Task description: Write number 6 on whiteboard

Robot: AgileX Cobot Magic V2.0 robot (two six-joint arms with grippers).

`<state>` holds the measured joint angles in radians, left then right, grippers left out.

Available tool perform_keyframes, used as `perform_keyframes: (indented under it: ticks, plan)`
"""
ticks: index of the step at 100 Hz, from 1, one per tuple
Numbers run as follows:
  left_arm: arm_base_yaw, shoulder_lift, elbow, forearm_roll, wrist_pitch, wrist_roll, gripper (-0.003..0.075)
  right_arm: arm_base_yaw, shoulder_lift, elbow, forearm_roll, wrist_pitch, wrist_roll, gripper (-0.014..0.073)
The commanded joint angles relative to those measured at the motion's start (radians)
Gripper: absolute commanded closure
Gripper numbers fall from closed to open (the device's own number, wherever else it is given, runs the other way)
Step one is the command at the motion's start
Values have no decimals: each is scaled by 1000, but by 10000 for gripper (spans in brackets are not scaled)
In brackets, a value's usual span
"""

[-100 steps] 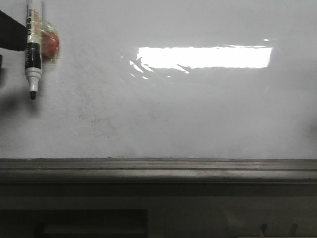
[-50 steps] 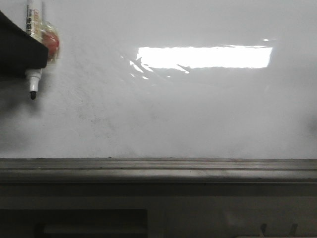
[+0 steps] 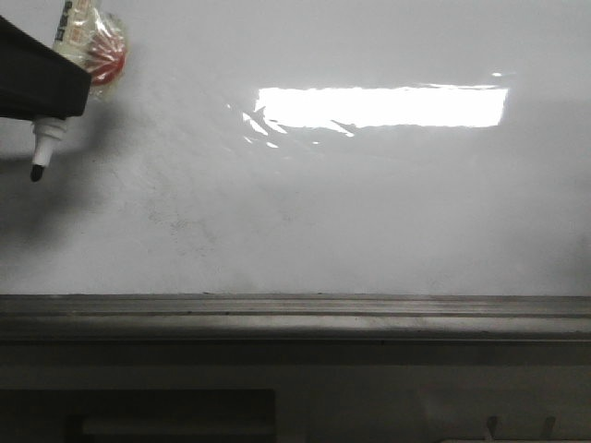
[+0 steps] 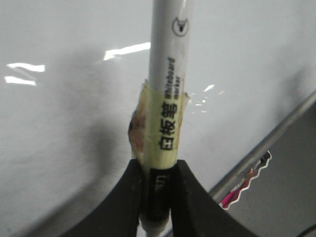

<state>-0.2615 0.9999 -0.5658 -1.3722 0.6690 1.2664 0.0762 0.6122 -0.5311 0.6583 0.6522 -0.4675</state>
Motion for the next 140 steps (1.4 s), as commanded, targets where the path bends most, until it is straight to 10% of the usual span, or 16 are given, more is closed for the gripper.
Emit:
perform_keyframes:
  ticks: [1, 52, 110, 140]
  plan:
    - [-22, -17, -54, 7, 78, 7, 741, 20, 59, -79, 145, 26, -124, 106]
    - [-439, 38, -161, 548, -118, -245, 741, 302, 568, -575, 264, 366, -224, 106]
    - [-446, 38, -161, 574, -181, -261, 741, 445, 799, -785, 202, 523, -183, 109]
    - [-446, 38, -161, 566, -195, -261, 741, 445, 804, -787, 210, 489, -183, 300]
